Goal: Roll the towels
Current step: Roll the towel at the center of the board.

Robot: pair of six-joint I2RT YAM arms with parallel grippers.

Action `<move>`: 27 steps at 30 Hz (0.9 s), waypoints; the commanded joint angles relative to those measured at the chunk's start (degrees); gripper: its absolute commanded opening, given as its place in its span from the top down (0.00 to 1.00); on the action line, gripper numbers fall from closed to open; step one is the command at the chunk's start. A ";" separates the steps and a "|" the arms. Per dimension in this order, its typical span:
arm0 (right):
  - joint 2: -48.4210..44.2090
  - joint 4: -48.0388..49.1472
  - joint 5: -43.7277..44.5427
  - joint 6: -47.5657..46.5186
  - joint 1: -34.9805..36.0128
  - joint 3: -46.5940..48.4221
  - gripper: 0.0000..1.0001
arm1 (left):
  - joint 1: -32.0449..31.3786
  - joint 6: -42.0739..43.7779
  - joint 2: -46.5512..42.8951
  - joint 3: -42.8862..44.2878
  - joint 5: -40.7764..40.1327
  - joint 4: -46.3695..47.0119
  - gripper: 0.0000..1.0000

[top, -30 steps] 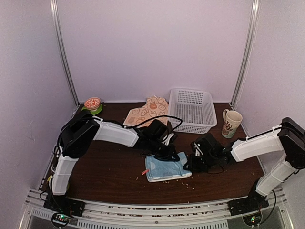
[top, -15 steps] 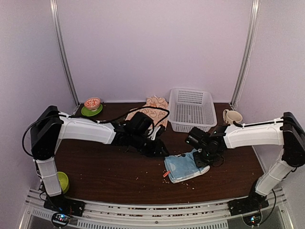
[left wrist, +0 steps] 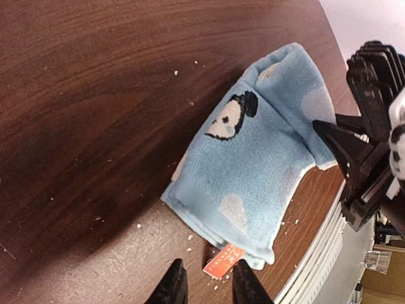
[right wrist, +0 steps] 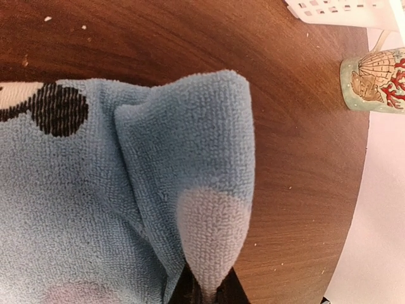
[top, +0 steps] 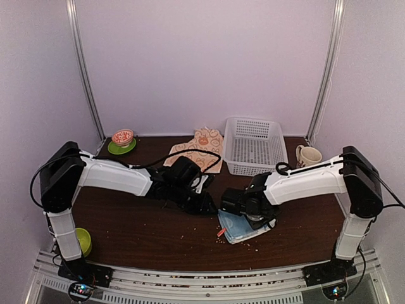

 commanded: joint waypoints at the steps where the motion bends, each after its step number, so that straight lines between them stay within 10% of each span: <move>1: -0.90 2.05 -0.91 1.37 1.50 0.38 1.00 | 0.47 1.17 -1.60 -0.49 -0.54 2.73 0.74; 14: -2.41 11.39 -6.28 -0.43 1.65 -5.18 1.00 | 0.50 1.08 -0.26 0.30 1.52 4.62 0.75; 27: 2.81 -5.85 11.92 2.07 1.67 -0.52 1.00 | 0.73 1.05 2.48 4.30 4.35 5.92 0.77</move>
